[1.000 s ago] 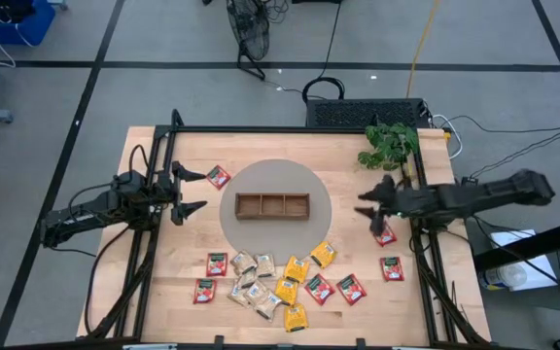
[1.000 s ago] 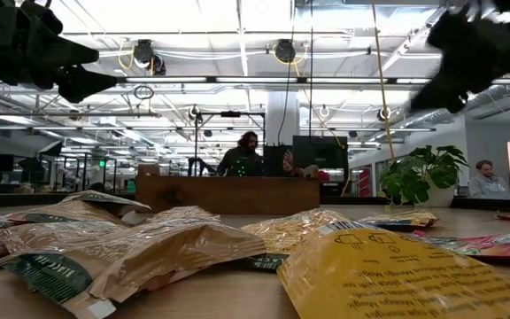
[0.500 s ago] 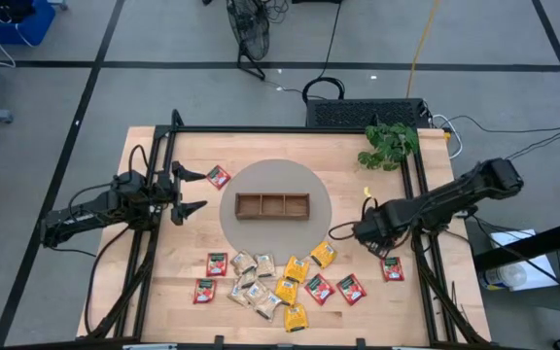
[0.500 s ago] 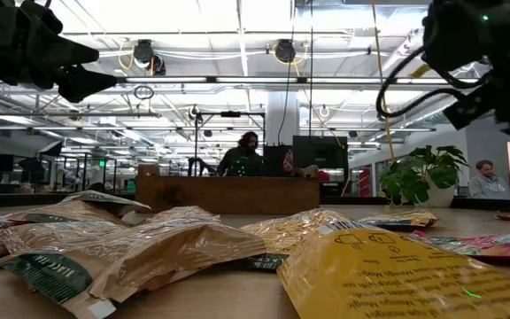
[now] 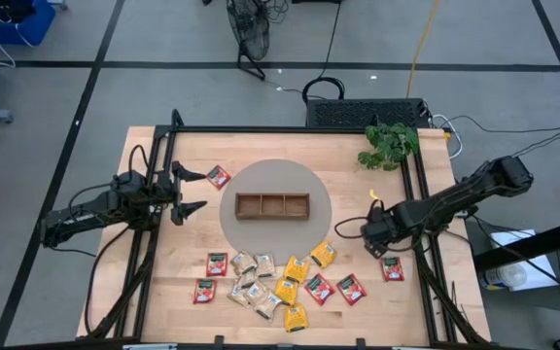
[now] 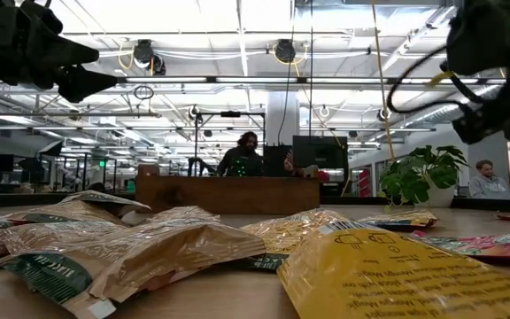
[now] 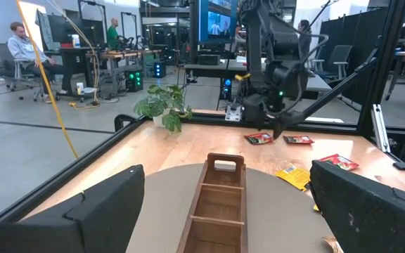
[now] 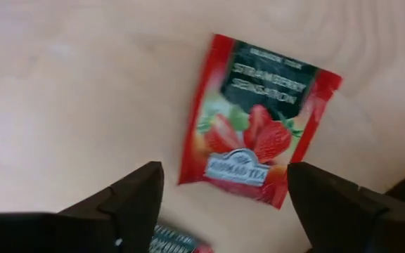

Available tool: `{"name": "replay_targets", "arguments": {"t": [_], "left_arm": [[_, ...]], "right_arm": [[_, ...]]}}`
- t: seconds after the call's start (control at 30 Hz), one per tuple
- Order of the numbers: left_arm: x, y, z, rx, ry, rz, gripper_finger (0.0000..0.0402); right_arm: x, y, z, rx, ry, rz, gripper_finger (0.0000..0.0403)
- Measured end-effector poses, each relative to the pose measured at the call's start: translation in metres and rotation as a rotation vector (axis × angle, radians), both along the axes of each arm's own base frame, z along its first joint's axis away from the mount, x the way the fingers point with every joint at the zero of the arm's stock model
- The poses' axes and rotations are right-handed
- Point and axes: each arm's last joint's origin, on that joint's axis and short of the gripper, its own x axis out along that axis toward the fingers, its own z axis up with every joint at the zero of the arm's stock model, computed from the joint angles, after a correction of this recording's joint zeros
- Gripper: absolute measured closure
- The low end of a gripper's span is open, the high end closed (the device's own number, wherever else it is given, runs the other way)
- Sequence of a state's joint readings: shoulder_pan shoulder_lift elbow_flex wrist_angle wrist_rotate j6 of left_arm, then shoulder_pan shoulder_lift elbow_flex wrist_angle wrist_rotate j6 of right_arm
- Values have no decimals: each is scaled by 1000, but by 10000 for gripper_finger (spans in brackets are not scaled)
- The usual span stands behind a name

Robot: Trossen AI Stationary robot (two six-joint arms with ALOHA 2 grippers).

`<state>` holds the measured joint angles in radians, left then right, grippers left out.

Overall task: Pick & Place Tea
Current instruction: Put the red tea bag into the wooden organizer

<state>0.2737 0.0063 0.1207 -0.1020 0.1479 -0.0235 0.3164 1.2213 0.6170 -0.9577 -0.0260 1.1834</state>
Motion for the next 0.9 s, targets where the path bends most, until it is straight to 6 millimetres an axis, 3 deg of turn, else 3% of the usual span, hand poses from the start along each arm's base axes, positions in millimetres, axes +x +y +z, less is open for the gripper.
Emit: {"name": "replay_targets", "arguments": {"t": [0.27, 0.53, 0.7, 0.9], "left_arm": [[0, 0, 0, 0, 0, 0, 4], [0, 0, 0, 0, 0, 0, 4], [0, 0, 0, 0, 0, 0, 4], [0, 0, 0, 0, 0, 0, 4]], "right_arm": [[-7, -2, -24, 12, -53, -102, 110], [-9, -4, -26, -14, -49, -138, 123], [-9, -4, -26, -15, -47, -151, 167], [-9, -3, -27, 9, -45, -143, 250]]}}
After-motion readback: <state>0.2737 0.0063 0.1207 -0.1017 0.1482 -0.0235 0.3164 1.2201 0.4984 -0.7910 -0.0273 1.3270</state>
